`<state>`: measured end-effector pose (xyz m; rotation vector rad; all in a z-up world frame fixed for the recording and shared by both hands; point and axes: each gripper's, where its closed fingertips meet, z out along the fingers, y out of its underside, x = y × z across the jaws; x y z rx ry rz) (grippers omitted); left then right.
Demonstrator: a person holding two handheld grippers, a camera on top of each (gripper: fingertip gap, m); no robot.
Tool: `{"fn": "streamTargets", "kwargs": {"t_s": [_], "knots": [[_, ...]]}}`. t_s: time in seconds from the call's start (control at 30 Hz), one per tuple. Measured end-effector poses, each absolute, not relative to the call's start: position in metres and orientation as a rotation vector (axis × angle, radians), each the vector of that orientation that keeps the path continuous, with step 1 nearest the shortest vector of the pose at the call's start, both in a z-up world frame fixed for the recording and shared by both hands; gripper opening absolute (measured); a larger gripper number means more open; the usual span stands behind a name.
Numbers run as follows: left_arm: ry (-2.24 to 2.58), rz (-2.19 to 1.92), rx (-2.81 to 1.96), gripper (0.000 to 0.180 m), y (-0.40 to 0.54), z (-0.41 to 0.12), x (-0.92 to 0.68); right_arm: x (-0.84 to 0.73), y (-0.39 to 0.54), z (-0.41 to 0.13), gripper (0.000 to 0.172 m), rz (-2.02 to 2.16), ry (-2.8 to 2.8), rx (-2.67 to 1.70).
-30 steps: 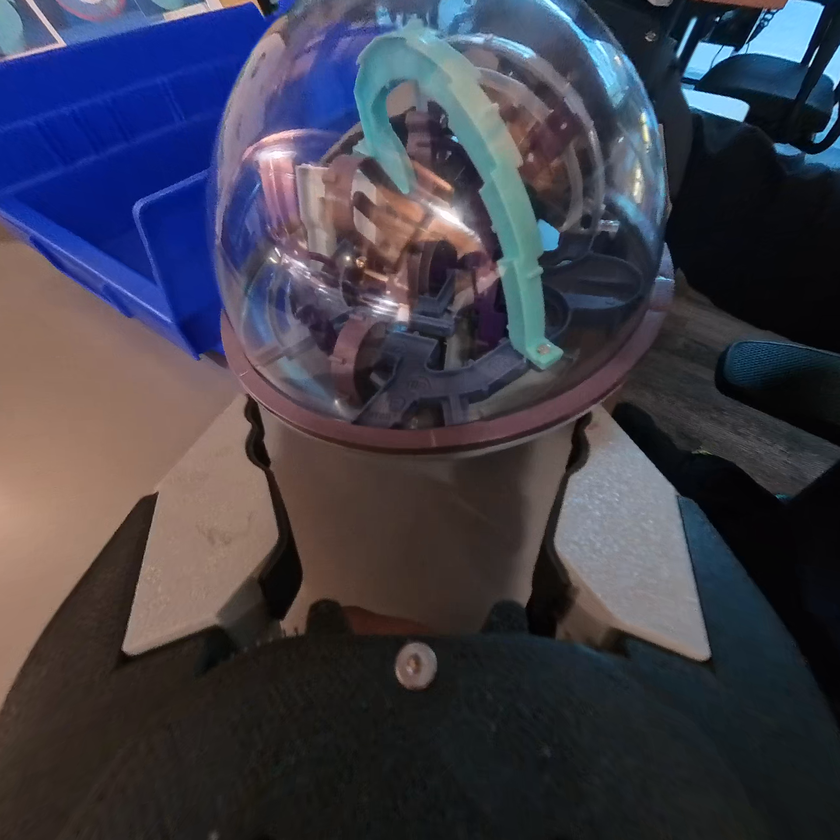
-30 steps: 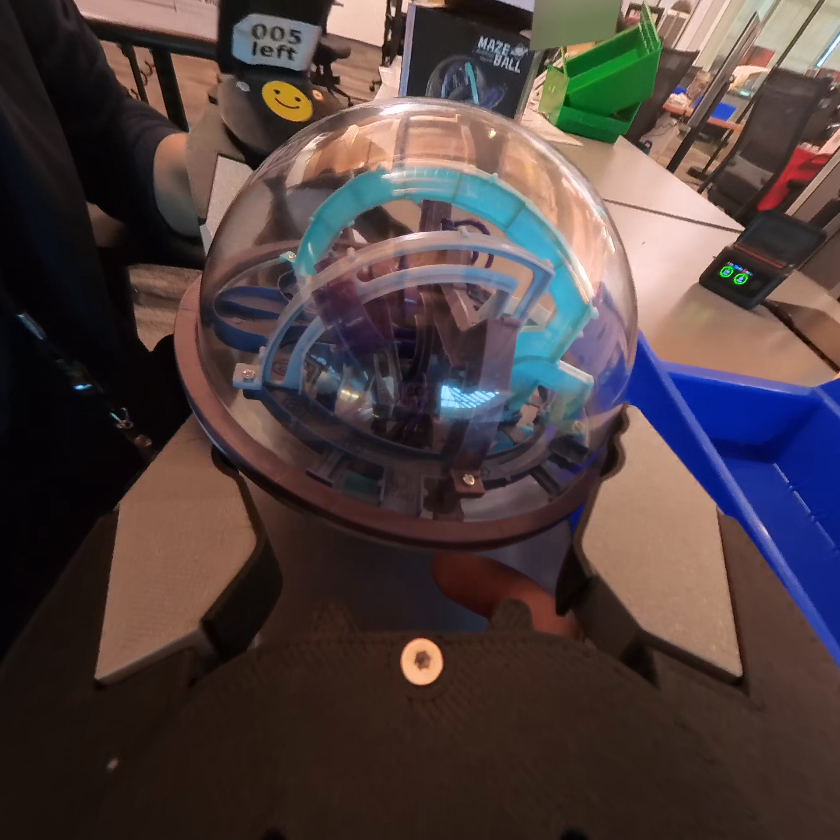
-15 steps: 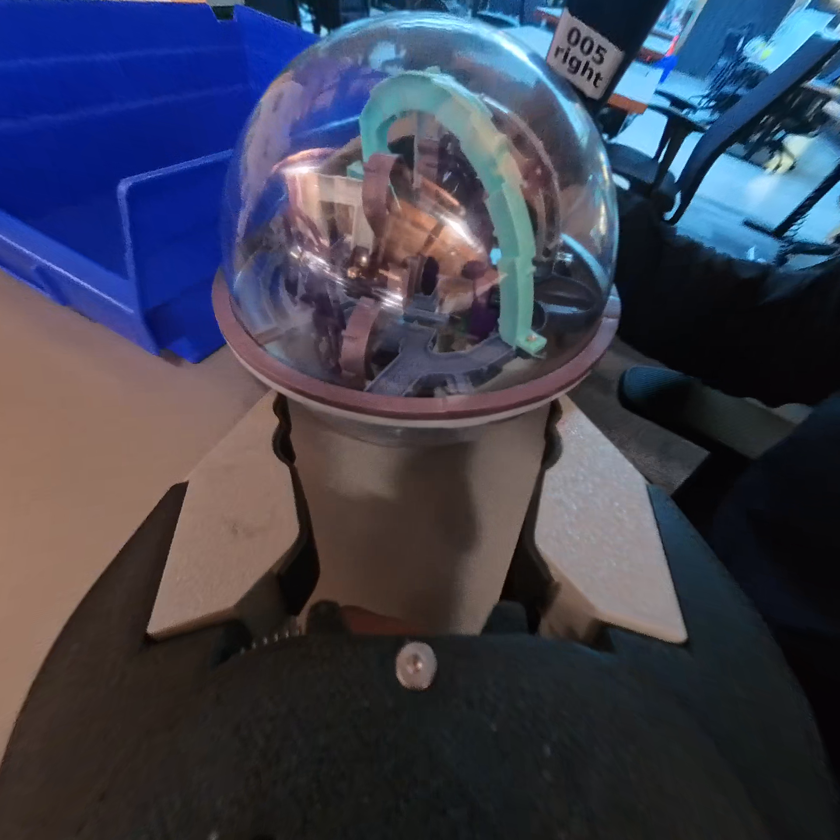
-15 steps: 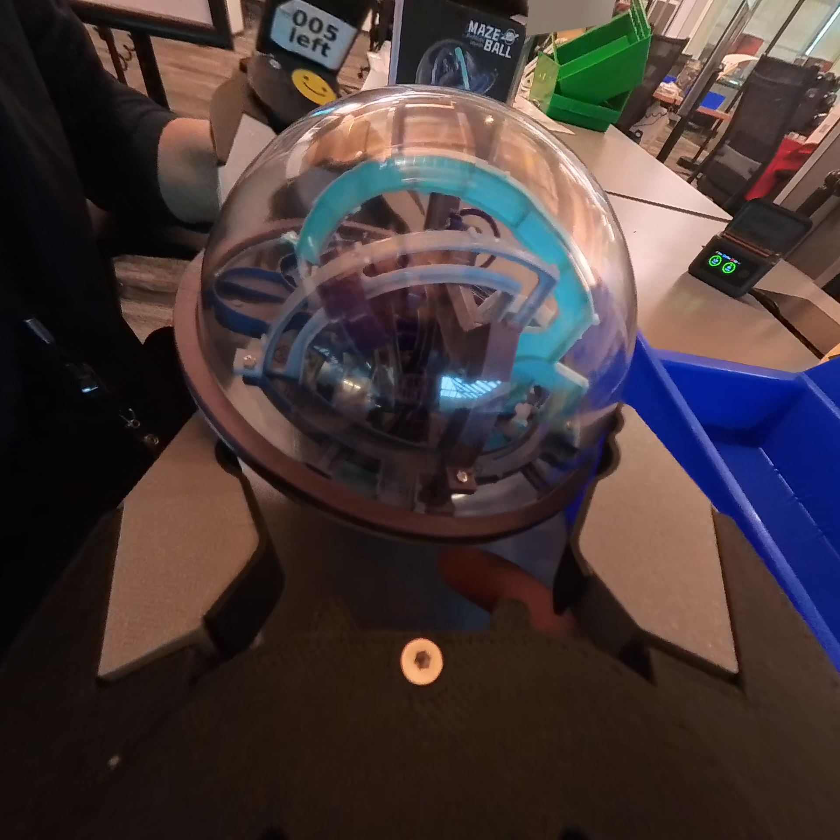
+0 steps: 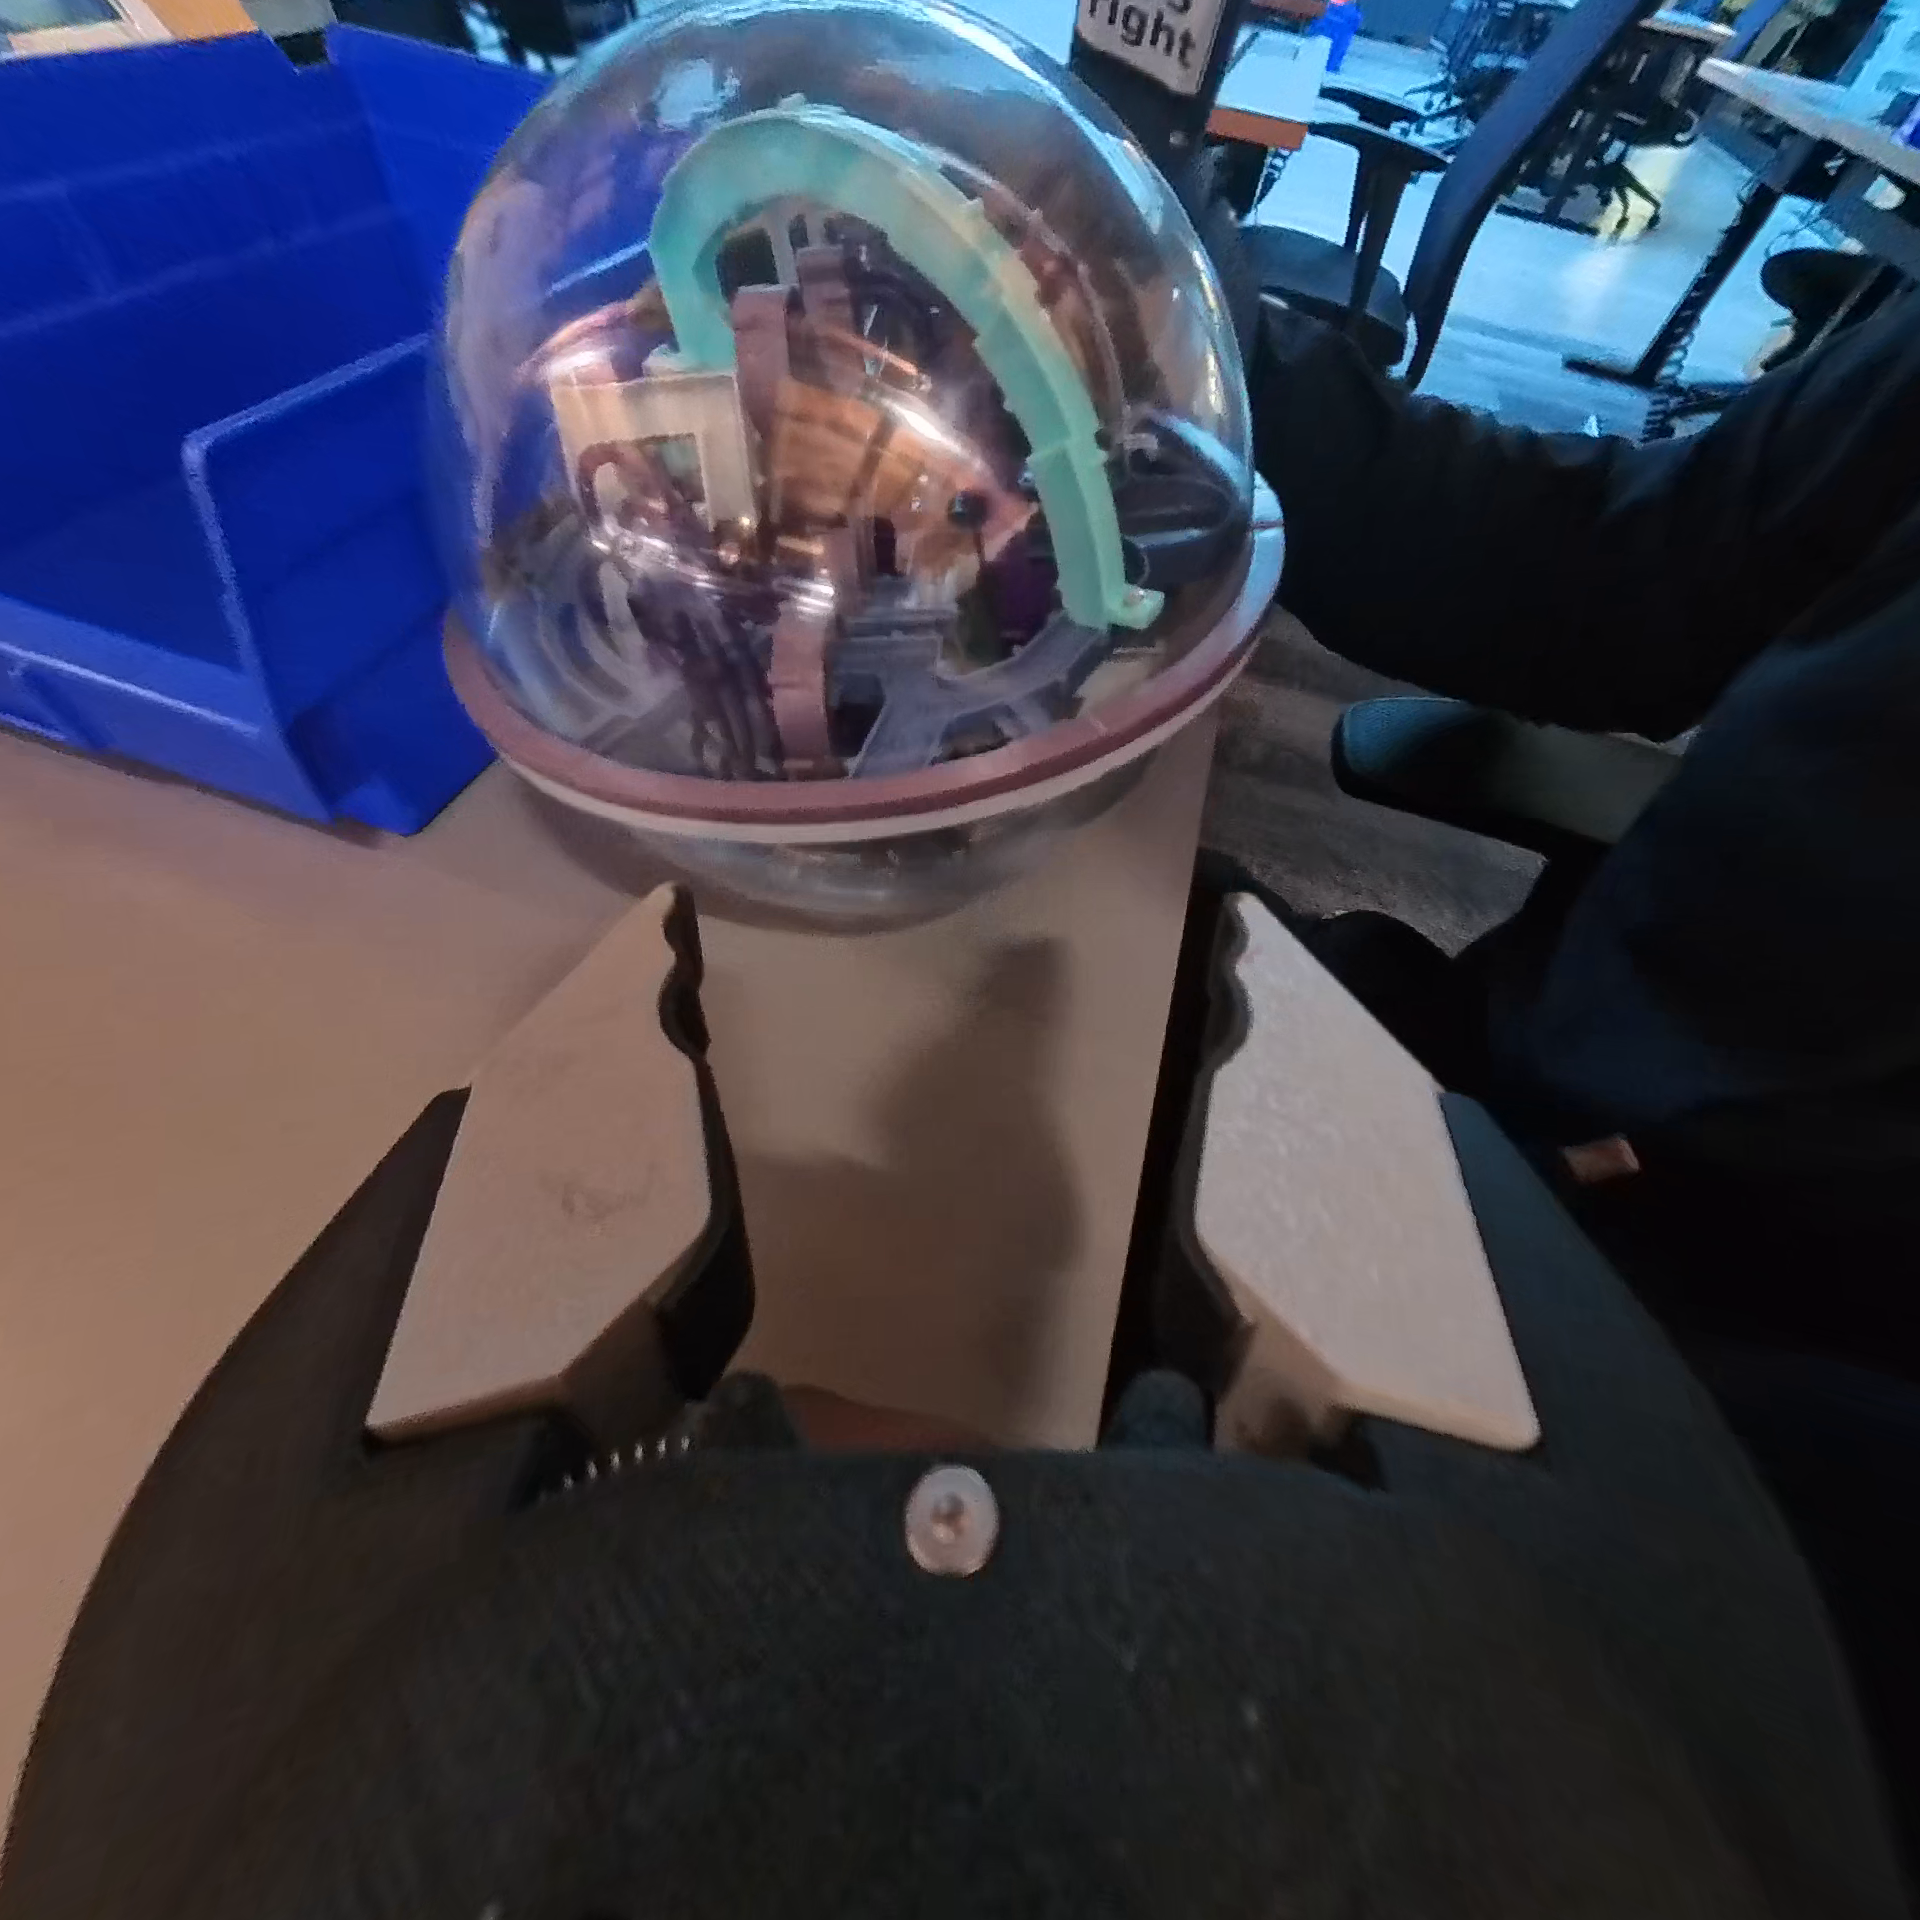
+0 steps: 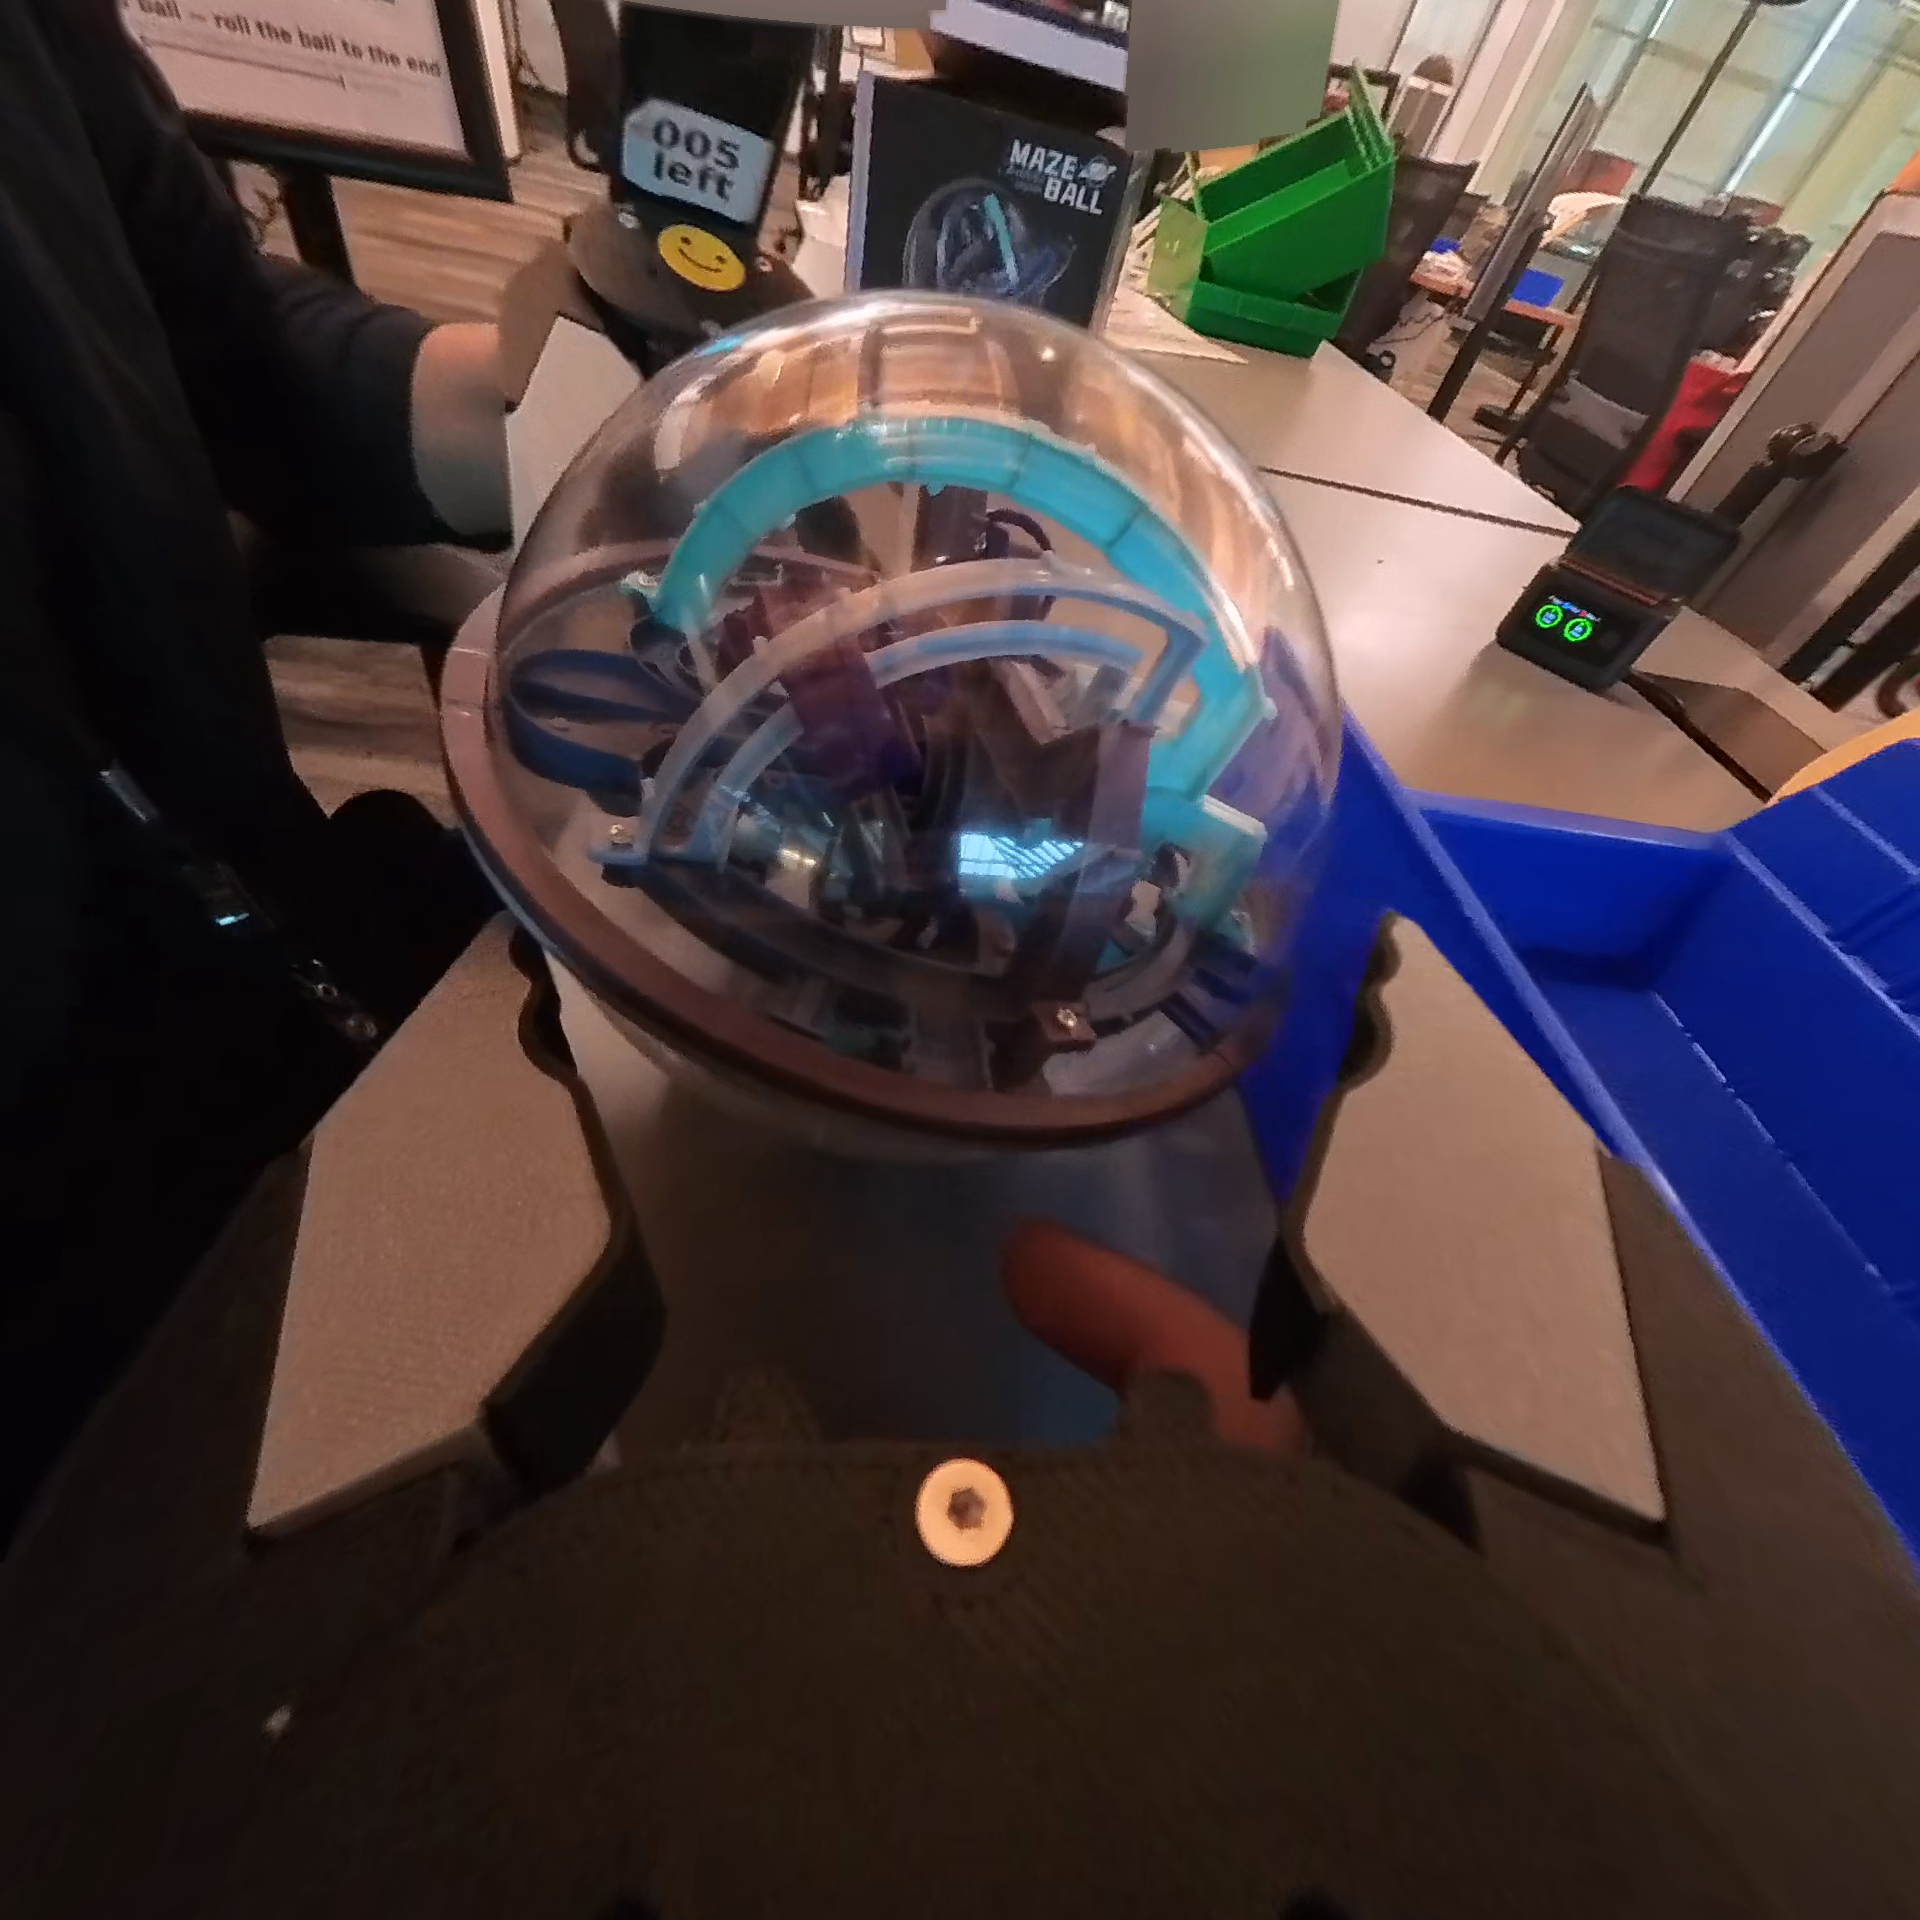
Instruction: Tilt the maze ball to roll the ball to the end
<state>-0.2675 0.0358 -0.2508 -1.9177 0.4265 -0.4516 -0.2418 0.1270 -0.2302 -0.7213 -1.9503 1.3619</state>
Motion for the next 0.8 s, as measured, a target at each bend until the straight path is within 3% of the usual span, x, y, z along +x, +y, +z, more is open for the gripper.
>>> {"fn": "streamTargets", "kwargs": {"t_s": [0.27, 0.47, 0.8], "knots": [[0.338, -0.537, -1.863, 0.091, 0.040, -0.237, -0.300, -0.224, 0.145, -0.219, 0.144, 1.364, -1.864, -0.853], [0.363, -0.612, -1.779, 0.087, 0.054, -0.222, -0.314, -0.197, 0.135, -0.182, 0.137, 1.641, -1.672, -1.042], [0.560, -0.674, -1.750, 0.078, 0.047, -0.220, -0.290, -0.210, 0.119, -0.208, 0.144, 1.274, -1.698, -1.272]]}}
